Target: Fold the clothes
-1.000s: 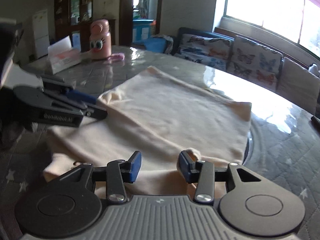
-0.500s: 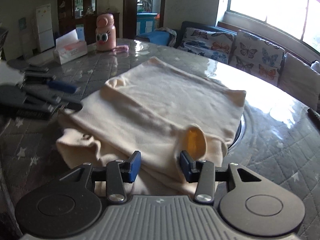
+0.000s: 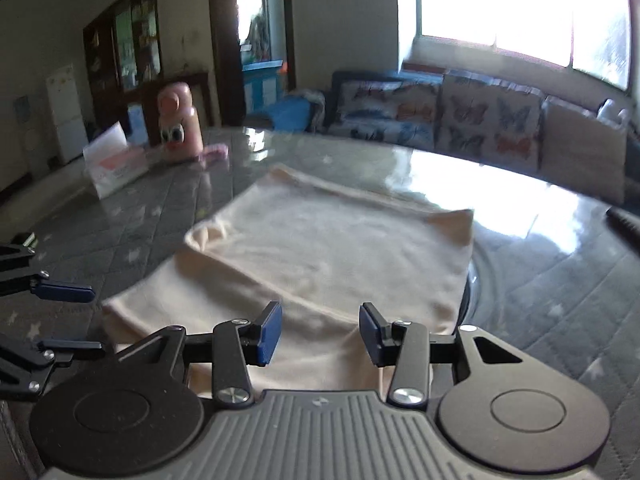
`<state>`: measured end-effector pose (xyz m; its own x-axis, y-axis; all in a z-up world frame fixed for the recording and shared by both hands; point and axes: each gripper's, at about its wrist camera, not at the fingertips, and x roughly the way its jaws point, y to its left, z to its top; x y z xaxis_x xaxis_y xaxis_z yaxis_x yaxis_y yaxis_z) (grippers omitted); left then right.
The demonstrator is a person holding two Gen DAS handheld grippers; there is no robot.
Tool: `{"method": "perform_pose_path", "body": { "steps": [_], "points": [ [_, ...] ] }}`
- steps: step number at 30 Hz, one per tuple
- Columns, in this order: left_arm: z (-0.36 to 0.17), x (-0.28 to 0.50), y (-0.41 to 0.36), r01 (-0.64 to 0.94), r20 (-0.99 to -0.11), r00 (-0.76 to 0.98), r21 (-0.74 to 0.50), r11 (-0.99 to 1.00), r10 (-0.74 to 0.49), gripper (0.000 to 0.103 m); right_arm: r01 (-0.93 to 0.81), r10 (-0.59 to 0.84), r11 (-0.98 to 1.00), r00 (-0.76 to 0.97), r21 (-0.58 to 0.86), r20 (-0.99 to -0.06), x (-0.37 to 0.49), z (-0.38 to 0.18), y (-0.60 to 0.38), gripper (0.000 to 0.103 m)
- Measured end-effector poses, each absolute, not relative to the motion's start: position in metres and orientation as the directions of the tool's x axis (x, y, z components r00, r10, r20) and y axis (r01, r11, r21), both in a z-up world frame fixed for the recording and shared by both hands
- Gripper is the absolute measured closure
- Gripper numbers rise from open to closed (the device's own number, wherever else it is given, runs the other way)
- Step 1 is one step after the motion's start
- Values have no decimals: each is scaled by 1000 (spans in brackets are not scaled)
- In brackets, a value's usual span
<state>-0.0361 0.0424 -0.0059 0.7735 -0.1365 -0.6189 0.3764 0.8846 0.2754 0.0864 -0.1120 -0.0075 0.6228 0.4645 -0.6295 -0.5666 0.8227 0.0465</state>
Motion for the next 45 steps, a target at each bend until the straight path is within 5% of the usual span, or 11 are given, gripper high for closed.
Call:
{"method": "perform_pose_path", "body": {
  "steps": [10,17,25,30,35,39,45],
  "points": [
    [-22,-37,17,467,-587,787,363,806,-191,55,-561,455,825,584,71,-673,92,-20,-130,65],
    [-18,-27,13,486,-558,794,348,802,-240,93,-658,473,752,565,-23,-676,64,-6,-128,62],
    [7,7,26,421,-536,808,234,876,-245,94,-749,531,660,514,-51,-674,34,2,-132,37],
    [13,19,28,415,-538,804,205,886,-252,94,-774,519,618,531,-134,-670,30,-11,-116,37],
    [9,14,29,422,-549,797,205,883,-253,91,-766,511,628,541,-140,-668,44,-24,-104,53],
    [3,3,31,424,-552,798,226,877,-244,80,-764,532,641,508,-71,-678,54,-25,-105,80],
    [-11,-12,30,432,-558,801,286,855,-218,63,-744,547,667,516,-28,-659,57,-14,-109,89]
  ]
}}
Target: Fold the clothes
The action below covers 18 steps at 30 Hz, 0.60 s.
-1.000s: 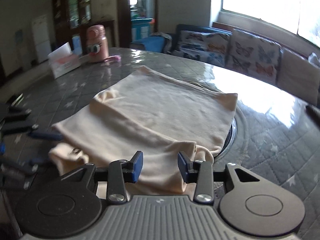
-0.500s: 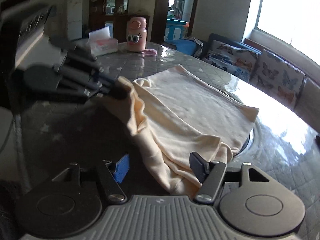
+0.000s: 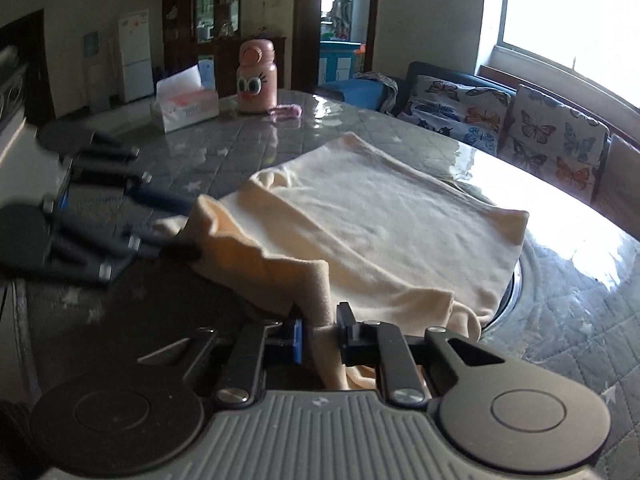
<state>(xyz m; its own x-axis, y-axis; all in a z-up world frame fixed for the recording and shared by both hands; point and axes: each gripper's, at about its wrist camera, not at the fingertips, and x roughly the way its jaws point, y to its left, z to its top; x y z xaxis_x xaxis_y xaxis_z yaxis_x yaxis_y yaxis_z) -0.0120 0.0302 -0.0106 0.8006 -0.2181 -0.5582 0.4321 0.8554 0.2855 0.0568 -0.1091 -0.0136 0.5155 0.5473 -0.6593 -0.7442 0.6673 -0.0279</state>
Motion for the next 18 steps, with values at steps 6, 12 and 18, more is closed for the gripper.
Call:
{"method": "perform_pose_path", "body": {
  "steps": [6,12,18],
  "points": [
    [-26,-14,28,434,-560,811,380,817,-170,63,-725,555,689,535,-9,-637,59,-8,-109,91],
    [-24,-8,40,415,-565,808,347,841,-166,96,-715,563,699,550,-1,-617,53,-7,-111,93],
    [0,-27,43,416,-528,825,326,849,-201,97,-725,591,689,551,13,-589,37,4,-120,94]
  ]
}}
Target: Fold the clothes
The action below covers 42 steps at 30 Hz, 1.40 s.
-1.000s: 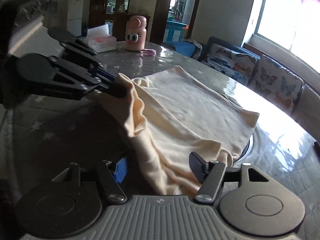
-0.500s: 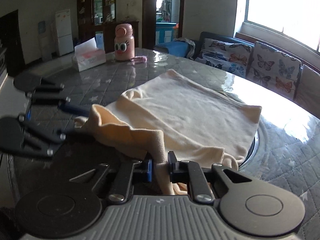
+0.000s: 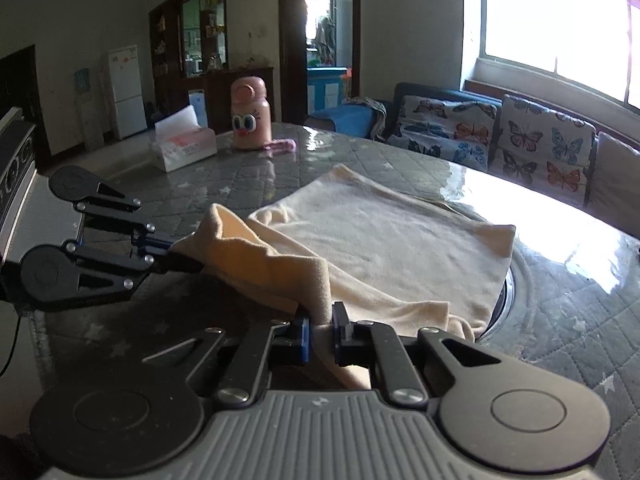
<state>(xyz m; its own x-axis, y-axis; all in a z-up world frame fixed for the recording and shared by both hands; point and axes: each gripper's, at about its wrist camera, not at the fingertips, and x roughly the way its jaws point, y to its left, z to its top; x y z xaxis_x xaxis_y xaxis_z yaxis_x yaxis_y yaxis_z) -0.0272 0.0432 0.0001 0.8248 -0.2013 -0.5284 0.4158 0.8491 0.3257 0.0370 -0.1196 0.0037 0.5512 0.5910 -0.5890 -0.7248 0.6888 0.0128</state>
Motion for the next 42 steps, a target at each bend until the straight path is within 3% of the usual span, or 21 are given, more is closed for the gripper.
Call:
{"method": "perform_pose_path", "body": {
  "steps": [12,15,25,30,38,40,42],
  "points": [
    [47,-121,52,463,-532,795,224,858,-290,97,-793,680,606,470,70,-562,-48,46,-153,94],
    [52,-128,51,461,-527,802,246,853,-281,97,-809,690,584,450,70,-566,-61,55,-153,94],
    [69,-57,61,398,-479,839,217,891,-258,97,-793,668,609,496,25,-555,-12,78,-138,94],
    [57,17,64,369,-518,827,206,907,-219,97,-765,625,644,516,14,-586,54,75,-119,94],
    [-6,104,68,297,-638,761,183,937,-117,94,-675,532,736,531,51,-659,137,16,-92,92],
    [-16,109,70,287,-651,752,175,942,-108,92,-645,516,761,540,67,-665,145,0,-92,83],
    [-16,109,70,287,-644,757,180,941,-107,90,-599,492,796,558,86,-668,150,-15,-99,82]
  ]
}}
